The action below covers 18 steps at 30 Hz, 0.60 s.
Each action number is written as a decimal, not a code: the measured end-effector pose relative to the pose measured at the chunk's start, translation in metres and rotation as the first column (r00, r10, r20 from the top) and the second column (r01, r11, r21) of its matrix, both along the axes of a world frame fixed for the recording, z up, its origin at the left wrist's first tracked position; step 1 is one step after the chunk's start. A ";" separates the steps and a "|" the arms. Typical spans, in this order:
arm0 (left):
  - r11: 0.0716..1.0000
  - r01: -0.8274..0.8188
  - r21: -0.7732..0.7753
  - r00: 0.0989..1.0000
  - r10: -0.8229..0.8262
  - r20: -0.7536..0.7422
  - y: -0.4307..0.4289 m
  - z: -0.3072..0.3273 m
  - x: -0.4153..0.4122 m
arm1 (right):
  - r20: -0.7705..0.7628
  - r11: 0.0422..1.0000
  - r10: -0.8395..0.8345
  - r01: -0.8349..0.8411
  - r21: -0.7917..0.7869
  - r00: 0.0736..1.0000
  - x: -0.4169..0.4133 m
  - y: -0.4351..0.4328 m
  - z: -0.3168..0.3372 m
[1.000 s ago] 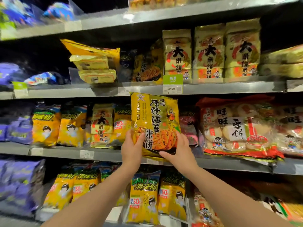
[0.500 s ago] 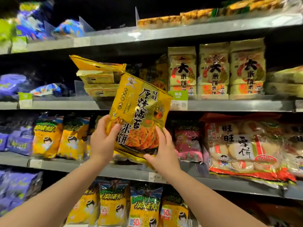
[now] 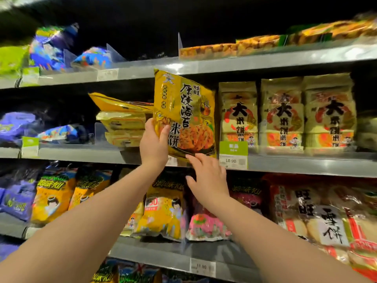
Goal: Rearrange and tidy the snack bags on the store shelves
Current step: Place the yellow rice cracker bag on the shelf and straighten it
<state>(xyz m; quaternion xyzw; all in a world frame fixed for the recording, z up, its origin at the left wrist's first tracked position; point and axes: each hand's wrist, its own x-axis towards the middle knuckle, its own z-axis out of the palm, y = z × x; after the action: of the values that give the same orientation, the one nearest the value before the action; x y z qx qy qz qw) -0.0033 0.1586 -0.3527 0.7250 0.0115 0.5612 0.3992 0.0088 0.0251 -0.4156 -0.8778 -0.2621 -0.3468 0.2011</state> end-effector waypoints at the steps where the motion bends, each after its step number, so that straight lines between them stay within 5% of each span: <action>1: 1.000 0.014 -0.028 1.000 -0.015 -0.001 -0.001 0.004 0.009 | -0.010 0.999 -0.003 0.002 -0.033 1.000 0.005 0.000 0.001; 11: 0.995 -0.052 -0.090 0.996 0.044 -0.079 0.001 0.005 0.082 | 0.043 0.995 -0.076 0.078 -0.055 0.996 0.047 0.010 0.011; 18: 0.994 -0.060 0.090 0.994 0.067 -0.081 0.005 -0.001 0.078 | 0.087 0.987 -0.150 0.144 0.072 0.985 0.051 0.016 0.010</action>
<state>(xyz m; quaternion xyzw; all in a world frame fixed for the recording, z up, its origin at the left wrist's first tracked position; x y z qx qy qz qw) 0.0742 0.1637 -0.3534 0.7638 0.0268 0.5428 0.3481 0.0596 0.0412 -0.4052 -0.8708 -0.1943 -0.4093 0.1911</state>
